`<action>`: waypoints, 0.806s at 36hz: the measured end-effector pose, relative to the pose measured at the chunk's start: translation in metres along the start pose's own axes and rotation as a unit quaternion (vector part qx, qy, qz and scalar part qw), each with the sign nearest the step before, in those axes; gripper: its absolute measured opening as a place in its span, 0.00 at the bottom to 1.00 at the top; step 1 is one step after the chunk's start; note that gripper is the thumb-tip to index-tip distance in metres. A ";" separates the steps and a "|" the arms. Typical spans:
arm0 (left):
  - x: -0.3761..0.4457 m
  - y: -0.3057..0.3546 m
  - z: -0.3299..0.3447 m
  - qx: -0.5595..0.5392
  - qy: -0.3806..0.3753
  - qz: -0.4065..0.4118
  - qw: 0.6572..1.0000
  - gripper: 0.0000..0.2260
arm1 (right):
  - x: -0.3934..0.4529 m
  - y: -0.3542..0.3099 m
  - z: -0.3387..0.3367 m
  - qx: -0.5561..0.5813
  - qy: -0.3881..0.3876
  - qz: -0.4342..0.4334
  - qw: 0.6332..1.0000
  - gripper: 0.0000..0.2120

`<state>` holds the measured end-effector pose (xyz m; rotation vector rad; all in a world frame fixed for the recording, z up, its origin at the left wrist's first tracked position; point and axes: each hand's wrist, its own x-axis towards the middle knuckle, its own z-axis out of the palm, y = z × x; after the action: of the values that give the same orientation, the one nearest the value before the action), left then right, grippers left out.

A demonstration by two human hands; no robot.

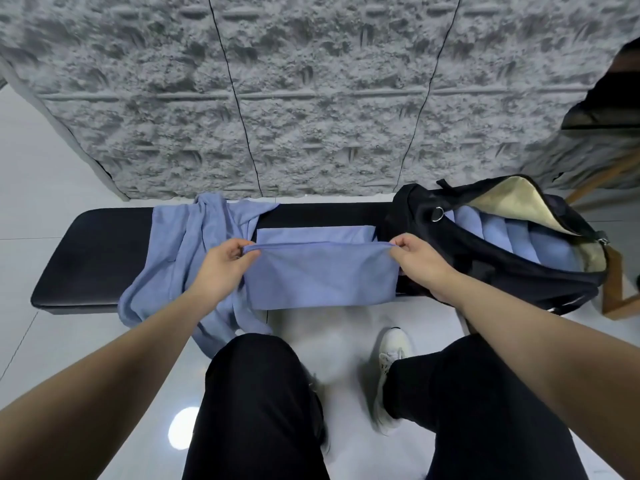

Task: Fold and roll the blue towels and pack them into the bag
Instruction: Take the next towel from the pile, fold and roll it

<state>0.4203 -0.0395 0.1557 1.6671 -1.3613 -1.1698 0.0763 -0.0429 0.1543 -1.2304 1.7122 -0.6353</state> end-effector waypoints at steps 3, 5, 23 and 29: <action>0.019 0.000 0.005 -0.003 0.016 -0.007 1.000 0.03 | 0.018 -0.006 0.010 0.045 0.020 0.026 0.998 0.07; 0.033 -0.002 0.008 -0.001 0.024 -0.012 1.000 0.02 | 0.031 -0.008 0.015 0.061 0.031 0.041 0.997 0.07; 0.117 -0.035 0.033 0.116 0.074 -0.046 0.989 0.07 | 0.112 -0.004 0.037 0.047 0.058 0.122 0.990 0.06; 0.124 -0.036 0.036 0.147 0.066 -0.066 0.985 0.04 | 0.118 -0.008 0.035 0.021 0.008 0.147 0.989 0.12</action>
<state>0.4059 -0.1512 0.0829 2.0323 -1.4107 -0.9425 0.1001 -0.1509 0.1006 -0.9215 1.8389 -0.5024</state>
